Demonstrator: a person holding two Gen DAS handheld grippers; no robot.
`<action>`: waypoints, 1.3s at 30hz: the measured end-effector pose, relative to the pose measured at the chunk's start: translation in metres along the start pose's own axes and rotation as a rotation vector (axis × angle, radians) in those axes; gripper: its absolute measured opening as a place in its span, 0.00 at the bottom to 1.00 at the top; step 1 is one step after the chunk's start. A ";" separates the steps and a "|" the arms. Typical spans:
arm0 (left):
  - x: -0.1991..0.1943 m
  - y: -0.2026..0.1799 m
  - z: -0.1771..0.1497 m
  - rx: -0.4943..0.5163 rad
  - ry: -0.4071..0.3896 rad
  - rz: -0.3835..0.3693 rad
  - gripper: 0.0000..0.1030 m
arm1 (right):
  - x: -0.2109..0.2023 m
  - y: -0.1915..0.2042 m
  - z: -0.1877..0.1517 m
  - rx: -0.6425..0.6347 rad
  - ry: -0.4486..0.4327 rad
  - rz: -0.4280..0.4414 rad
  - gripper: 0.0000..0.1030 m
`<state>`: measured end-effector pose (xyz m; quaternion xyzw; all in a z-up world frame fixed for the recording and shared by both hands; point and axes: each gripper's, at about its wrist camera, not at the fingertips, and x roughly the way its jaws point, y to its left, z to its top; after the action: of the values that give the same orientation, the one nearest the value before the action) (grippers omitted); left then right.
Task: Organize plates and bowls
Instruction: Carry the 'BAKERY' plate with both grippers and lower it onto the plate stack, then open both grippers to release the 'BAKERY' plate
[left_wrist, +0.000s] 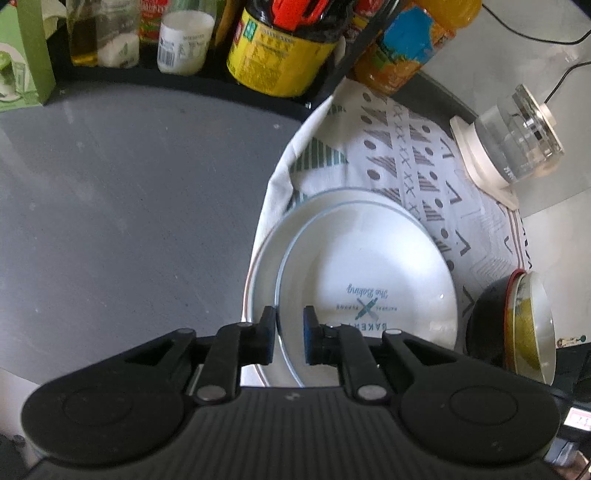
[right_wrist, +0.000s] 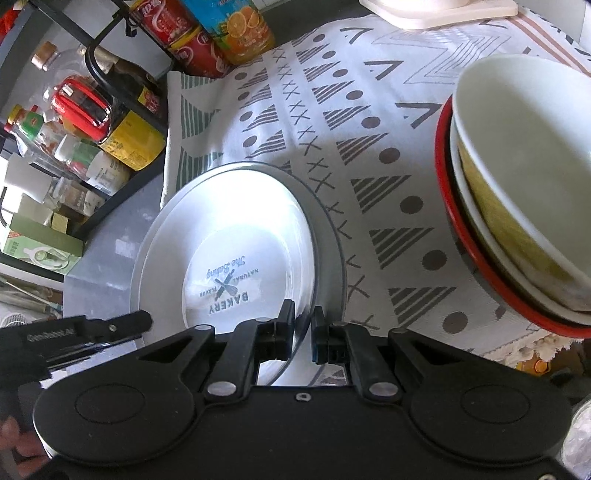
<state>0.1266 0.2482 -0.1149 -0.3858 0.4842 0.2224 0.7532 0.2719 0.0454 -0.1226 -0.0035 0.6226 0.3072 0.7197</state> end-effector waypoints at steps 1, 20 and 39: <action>-0.002 0.000 0.001 0.002 -0.006 -0.005 0.11 | 0.001 0.001 0.000 -0.004 0.001 -0.002 0.09; -0.014 -0.021 -0.004 0.056 -0.030 -0.038 0.54 | -0.041 -0.002 -0.010 0.030 -0.071 0.009 0.37; -0.011 -0.148 -0.010 0.250 -0.006 -0.195 0.88 | -0.141 -0.081 -0.018 0.134 -0.257 -0.001 0.99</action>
<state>0.2209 0.1513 -0.0528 -0.3333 0.4661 0.0874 0.8149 0.2874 -0.0891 -0.0309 0.0836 0.5444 0.2623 0.7924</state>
